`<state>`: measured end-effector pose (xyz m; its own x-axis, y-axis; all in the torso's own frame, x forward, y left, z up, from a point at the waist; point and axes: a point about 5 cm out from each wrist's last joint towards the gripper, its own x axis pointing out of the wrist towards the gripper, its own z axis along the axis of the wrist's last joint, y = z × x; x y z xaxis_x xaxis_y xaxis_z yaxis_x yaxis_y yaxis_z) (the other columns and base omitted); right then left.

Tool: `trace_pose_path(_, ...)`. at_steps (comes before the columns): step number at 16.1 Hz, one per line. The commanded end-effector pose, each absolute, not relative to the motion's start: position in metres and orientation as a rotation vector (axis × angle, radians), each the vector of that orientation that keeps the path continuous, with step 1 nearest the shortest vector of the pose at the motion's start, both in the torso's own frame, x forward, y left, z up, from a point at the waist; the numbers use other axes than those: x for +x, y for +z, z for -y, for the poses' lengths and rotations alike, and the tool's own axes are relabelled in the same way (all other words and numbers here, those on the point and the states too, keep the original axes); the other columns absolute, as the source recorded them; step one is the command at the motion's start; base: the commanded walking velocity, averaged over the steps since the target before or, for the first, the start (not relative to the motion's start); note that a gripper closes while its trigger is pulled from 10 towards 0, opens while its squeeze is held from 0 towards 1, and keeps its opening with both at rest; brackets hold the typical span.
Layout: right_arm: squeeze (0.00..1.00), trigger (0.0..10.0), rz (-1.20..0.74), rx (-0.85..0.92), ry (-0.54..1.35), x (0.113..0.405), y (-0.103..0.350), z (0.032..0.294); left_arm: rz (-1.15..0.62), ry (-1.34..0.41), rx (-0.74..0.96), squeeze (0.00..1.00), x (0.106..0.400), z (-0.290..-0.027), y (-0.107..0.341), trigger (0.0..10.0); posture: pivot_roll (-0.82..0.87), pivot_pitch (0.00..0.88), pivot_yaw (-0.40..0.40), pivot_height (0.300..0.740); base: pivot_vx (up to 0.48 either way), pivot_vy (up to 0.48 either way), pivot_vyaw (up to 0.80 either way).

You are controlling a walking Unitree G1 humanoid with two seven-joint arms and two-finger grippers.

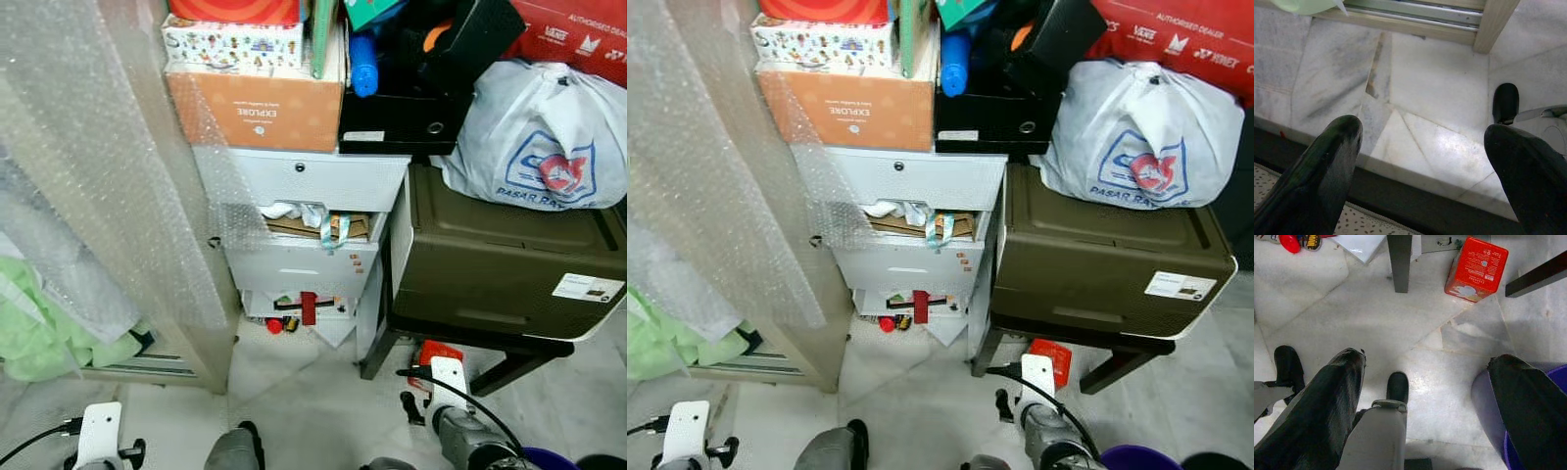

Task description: Clean up the room

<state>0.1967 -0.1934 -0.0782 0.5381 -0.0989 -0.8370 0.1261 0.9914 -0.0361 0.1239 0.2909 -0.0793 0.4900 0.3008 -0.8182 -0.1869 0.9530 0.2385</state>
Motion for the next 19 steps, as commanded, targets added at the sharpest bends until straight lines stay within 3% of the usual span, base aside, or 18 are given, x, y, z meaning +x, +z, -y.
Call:
trace_pose_path(1, 0.0, 10.0, -1.0, 0.023, -0.117, 0.196, -0.079, 0.19, -1.039, 0.295, 0.131, 0.0, 0.117, -0.295, -0.08, 10.0, -0.01, 0.087, -0.017, 0.74, 0.0, 0.349, 0.0)
trace_pose_path(12, 0.0, 10.0, -0.993, -0.038, -0.117, 0.201, -0.075, 0.2, -1.056, 0.262, 0.196, 0.0, 0.109, -0.302, -0.079, 10.0, -0.01, 0.095, -0.01, 0.74, 0.0, 0.377, 0.0)
trace_pose_path(19, 0.0, 10.0, -0.987, -0.057, -0.111, 0.199, -0.076, 0.201, -1.038, 0.245, 0.226, 0.0, 0.11, -0.303, -0.077, 10.0, -0.01, 0.101, -0.006, 0.74, 0.0, 0.0, 0.0)
